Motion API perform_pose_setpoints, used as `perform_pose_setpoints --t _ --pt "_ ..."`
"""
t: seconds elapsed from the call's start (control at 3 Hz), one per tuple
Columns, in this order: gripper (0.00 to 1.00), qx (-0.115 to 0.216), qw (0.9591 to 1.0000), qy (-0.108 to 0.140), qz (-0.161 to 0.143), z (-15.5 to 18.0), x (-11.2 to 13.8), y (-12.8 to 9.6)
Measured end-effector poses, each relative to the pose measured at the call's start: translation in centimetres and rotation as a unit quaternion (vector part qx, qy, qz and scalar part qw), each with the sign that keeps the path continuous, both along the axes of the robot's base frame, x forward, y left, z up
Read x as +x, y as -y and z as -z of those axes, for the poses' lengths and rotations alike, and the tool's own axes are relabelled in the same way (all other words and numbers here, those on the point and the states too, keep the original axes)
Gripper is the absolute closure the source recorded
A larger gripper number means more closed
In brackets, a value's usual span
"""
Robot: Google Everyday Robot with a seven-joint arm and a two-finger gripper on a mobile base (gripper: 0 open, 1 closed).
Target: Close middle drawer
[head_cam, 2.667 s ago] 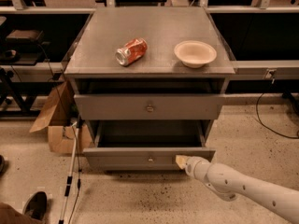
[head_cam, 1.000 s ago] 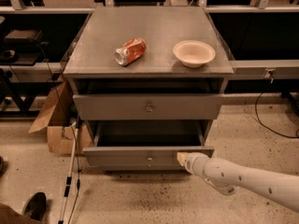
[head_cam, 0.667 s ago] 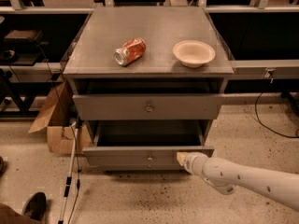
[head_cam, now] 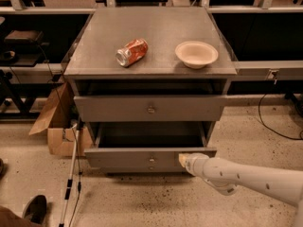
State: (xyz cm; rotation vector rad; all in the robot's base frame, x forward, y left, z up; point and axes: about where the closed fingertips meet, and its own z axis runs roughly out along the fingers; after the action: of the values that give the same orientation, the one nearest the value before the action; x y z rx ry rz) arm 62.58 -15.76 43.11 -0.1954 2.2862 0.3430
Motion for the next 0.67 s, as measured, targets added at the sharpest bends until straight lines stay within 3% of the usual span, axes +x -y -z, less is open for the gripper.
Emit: perform_pose_setpoints --t 0.67 --pt "1.00 -0.010 0.9999 0.001 0.001 -0.04 0.16 -0.05"
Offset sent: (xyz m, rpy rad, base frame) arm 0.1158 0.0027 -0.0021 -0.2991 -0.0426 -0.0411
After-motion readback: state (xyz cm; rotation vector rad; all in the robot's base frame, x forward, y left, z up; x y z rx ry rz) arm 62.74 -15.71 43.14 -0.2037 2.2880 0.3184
